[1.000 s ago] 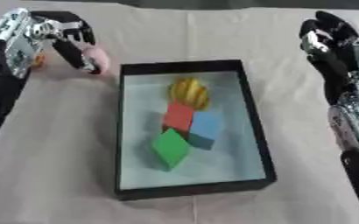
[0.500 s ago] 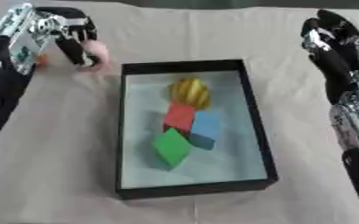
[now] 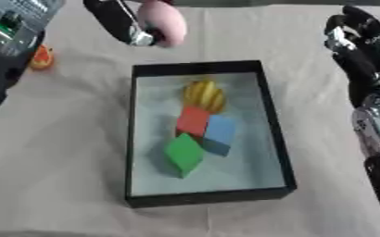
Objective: Pick up objects on the table and place them in the box.
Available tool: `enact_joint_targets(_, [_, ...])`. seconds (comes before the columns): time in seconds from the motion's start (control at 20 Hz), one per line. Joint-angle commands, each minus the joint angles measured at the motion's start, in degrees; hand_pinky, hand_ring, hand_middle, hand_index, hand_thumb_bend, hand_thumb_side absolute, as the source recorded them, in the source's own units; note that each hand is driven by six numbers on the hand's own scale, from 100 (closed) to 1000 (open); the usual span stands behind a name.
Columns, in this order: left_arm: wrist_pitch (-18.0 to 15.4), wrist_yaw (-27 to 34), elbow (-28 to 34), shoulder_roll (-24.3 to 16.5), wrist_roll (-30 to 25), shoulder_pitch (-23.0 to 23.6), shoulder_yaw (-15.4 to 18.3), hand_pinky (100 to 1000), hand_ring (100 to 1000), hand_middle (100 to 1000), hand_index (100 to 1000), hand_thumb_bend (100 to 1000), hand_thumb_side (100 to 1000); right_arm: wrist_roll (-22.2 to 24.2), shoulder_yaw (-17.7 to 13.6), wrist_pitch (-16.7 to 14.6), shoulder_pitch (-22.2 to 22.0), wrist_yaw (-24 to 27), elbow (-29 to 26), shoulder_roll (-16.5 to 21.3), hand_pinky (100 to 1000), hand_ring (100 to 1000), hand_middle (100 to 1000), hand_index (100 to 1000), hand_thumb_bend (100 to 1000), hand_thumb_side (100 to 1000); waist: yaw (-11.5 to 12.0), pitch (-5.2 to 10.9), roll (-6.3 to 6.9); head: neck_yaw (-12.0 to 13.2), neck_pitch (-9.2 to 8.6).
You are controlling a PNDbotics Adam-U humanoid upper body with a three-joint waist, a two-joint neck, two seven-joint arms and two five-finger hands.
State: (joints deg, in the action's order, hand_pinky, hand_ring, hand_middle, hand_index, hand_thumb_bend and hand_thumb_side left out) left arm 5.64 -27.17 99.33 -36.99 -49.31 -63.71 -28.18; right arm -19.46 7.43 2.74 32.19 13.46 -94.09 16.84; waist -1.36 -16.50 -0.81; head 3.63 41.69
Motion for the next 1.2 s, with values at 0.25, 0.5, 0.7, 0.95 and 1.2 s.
enact_joint_targets(0.25, [4.1, 0.8, 3.4, -1.4, -2.6, -0.7, -7.5, 679, 717, 649, 597, 252, 104, -0.2, -0.4, -0.1, 0.6, 0.2, -1.4, 1.0, 801, 772, 763, 829, 216, 300, -0.1, 1.7, 0.31, 0.5, 0.03])
enact_joint_targets(0.5, [3.7, -1.9, -0.3, 0.2, -2.3, -0.1, -9.4, 721, 757, 715, 732, 366, 248, -0.1, -0.2, -0.1, 0.7, 0.2, -1.5, 0.9, 801, 772, 762, 829, 218, 297, -0.1, 1.74, 0.34, 0.6, -0.03])
enact_joint_targets(0.7, [2.6, -2.5, -2.4, 0.8, -1.4, 0.4, -9.7, 754, 801, 779, 848, 467, 397, 0.0, -0.1, -0.1, 0.7, 0.2, -1.5, 0.9, 801, 772, 763, 828, 219, 297, -0.1, 1.74, 0.4, 0.6, 0.02])
enact_joint_targets(0.95, [2.8, -2.3, -2.7, -0.4, 0.7, 1.1, -8.5, 753, 803, 786, 872, 467, 411, -0.1, -0.2, -0.1, 0.7, 0.2, -1.5, 1.0, 800, 772, 763, 828, 218, 300, -0.1, 1.76, 0.44, 0.5, -0.05])
enact_joint_targets(1.2, [4.4, -2.6, -2.4, -5.7, 2.6, 2.2, -4.1, 758, 803, 806, 862, 481, 377, -0.3, -0.2, -0.1, 0.6, 0.2, -1.5, 1.3, 800, 772, 763, 828, 218, 300, 0.2, 1.76, 0.56, 0.2, -0.16])
